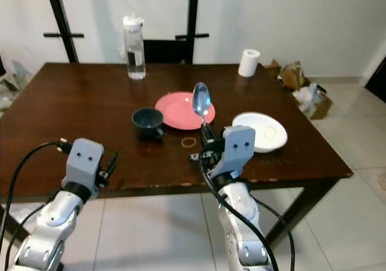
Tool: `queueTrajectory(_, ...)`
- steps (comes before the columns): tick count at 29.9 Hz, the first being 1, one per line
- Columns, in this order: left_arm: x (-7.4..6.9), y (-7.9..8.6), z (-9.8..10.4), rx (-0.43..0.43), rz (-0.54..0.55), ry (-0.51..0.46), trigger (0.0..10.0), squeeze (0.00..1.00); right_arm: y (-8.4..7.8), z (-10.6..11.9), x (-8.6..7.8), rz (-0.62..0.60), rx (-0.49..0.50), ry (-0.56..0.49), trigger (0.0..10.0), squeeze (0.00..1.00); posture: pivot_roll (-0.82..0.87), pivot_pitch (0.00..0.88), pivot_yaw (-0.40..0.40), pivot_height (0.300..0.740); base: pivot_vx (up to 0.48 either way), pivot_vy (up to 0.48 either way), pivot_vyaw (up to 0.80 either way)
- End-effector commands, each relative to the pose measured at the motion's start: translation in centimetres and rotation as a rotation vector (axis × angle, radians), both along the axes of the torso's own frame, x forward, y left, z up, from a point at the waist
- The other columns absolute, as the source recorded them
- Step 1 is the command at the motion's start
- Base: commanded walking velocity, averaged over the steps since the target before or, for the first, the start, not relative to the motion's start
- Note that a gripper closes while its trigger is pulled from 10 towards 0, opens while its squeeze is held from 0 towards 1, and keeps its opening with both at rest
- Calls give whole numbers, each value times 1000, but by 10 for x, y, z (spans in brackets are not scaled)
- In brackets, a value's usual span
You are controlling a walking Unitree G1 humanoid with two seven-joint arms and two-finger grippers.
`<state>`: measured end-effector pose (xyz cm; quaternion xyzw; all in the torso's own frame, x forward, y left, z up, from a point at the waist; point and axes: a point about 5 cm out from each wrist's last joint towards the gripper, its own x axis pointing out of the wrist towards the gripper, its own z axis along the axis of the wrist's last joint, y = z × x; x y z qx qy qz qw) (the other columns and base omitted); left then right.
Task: Setting the table
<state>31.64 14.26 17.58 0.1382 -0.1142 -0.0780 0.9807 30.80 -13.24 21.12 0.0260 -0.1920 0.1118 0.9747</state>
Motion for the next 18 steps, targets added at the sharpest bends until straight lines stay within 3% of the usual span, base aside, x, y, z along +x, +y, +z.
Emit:
queueTrajectory(1, -2, -5, -1, 16, -30, 8, 10000, 0, -5, -7, 1, -33, -23, 55, 10000, 0, 83, 69, 66, 740, 0, 0, 0)
queueTrajectory(7, -2, -5, -3, 4, -50, 34, 10000, 0, -16, -30, 3, -104, -56, 168, 10000, 0, 79, 71, 67, 740, 0, 0, 0)
queueTrajectory(8, -1, -4, -2, -22, -47, 47, 10000, 0, -22, -41, 4, -160, -88, 231, 10000, 0, 82, 71, 68, 740, 0, 0, 0)
queueTrajectory(13, 2, -4, 2, -55, -73, 67, 10000, 0, -32, -55, 6, -220, -79, 318, 10000, 0, 81, 73, 68, 740, 0, 0, 0)
queueTrajectory(18, 4, -7, 13, -80, -186, 95, 10000, 0, -38, -71, 7, -240, -72, 417, 10000, 0, 85, 76, 67, 740, 0, 0, 0)
